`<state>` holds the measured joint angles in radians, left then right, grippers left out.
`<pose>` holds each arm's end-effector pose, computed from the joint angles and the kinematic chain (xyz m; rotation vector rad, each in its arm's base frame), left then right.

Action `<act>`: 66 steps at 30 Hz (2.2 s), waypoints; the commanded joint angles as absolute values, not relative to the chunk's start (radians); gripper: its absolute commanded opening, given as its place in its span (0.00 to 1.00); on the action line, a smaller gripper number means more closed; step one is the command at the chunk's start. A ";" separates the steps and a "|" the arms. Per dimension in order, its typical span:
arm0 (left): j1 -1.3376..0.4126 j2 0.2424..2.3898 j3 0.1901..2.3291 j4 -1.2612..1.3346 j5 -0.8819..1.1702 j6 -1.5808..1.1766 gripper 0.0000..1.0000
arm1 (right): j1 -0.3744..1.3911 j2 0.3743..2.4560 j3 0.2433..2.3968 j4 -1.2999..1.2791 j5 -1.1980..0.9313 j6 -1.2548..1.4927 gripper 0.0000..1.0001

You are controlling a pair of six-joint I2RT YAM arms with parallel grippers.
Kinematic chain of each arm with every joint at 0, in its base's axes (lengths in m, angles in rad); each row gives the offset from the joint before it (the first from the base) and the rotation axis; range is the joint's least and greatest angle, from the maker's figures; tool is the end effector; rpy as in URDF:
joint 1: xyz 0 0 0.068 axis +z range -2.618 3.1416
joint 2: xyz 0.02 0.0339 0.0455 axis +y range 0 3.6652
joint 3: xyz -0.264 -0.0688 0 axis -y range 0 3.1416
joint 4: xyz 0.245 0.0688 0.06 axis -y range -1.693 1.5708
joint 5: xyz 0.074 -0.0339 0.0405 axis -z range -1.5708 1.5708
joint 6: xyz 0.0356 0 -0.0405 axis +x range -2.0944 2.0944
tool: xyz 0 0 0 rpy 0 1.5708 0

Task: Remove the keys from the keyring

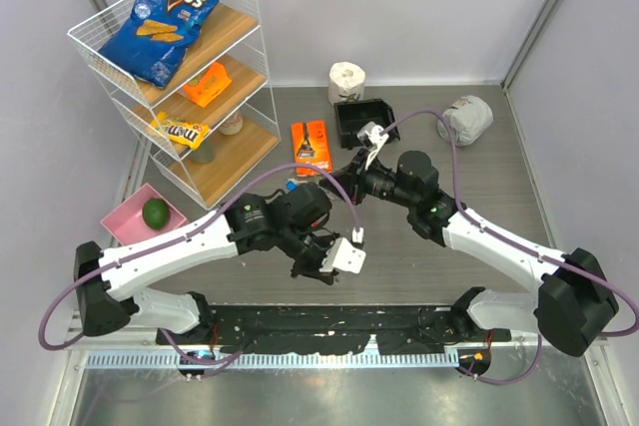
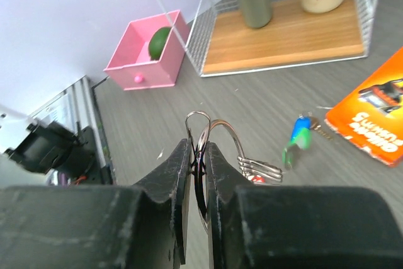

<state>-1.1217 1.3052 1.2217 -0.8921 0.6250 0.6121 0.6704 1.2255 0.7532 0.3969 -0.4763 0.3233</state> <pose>0.0930 -0.2410 0.3224 2.1063 1.4569 -0.9939 0.2104 0.1877 0.2959 -0.6801 1.6315 1.1302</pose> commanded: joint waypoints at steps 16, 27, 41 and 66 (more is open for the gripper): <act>-0.649 1.336 1.043 -0.368 0.261 -0.120 0.06 | 0.615 0.986 0.606 0.406 0.153 0.268 0.05; -0.607 1.257 0.977 -0.273 0.045 -0.180 1.00 | 0.580 1.069 0.661 0.307 0.215 0.268 0.05; -0.609 0.941 0.761 -0.256 -0.156 -0.284 1.00 | 0.339 1.400 0.838 0.212 0.062 0.307 0.05; -0.609 0.922 0.695 -0.285 -0.313 -0.399 1.00 | 0.308 1.289 0.939 -0.100 0.480 0.397 0.96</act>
<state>-0.6083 0.9752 0.6727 -0.2588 -0.1753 -0.3573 0.3077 1.3758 0.8978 0.0193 0.2733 0.3683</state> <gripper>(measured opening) 0.995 0.956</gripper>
